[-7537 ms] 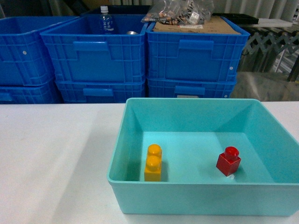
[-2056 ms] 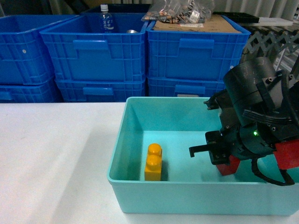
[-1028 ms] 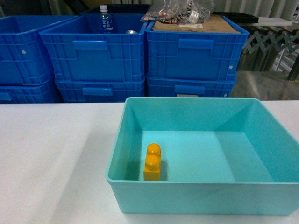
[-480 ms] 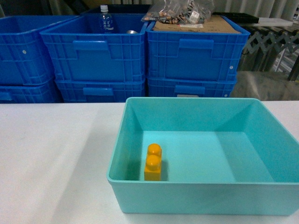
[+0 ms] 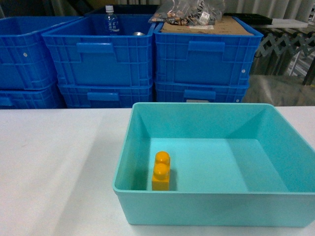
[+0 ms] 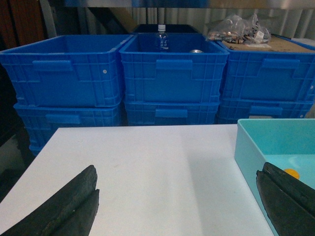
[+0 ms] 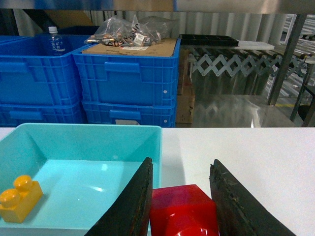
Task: Pick red block from blue box to shelf
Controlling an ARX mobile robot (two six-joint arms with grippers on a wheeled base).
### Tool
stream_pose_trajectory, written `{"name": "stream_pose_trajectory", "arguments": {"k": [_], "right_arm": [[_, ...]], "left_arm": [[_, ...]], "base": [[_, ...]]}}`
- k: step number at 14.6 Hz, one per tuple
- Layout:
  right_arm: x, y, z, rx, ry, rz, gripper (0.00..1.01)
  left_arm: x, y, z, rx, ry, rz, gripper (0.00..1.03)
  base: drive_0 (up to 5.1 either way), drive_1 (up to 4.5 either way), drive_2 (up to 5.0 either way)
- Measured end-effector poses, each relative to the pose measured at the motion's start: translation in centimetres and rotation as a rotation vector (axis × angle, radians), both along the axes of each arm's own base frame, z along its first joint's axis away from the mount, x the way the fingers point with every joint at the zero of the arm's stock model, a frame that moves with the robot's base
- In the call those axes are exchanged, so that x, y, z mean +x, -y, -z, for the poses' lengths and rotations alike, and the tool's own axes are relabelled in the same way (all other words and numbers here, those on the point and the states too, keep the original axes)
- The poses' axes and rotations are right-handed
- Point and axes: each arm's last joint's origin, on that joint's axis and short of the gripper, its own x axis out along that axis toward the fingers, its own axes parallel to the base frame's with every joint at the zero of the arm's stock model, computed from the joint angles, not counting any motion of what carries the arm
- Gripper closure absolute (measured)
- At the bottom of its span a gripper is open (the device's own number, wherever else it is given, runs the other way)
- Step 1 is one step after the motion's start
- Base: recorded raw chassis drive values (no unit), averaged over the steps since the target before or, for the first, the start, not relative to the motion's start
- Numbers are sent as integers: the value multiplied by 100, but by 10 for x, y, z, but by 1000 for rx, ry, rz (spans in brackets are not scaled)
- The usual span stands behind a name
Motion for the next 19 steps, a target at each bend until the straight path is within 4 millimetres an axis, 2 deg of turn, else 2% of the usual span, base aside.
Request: {"name": "stream_pose_trajectory", "arguments": {"k": [11, 13, 19], "right_arm": [[-17, 0, 0, -4, 0, 0, 73], [-27, 0, 4, -5, -23, -2, 73], [-27, 0, 3, -6, -10, -2, 73]], "left_arm": [[0, 0, 0, 0, 0, 0, 5], [0, 0, 0, 0, 0, -2, 5], [0, 0, 0, 0, 0, 0, 5]], "base": [[0, 0, 0], [0, 0, 0], [0, 0, 0]]}}
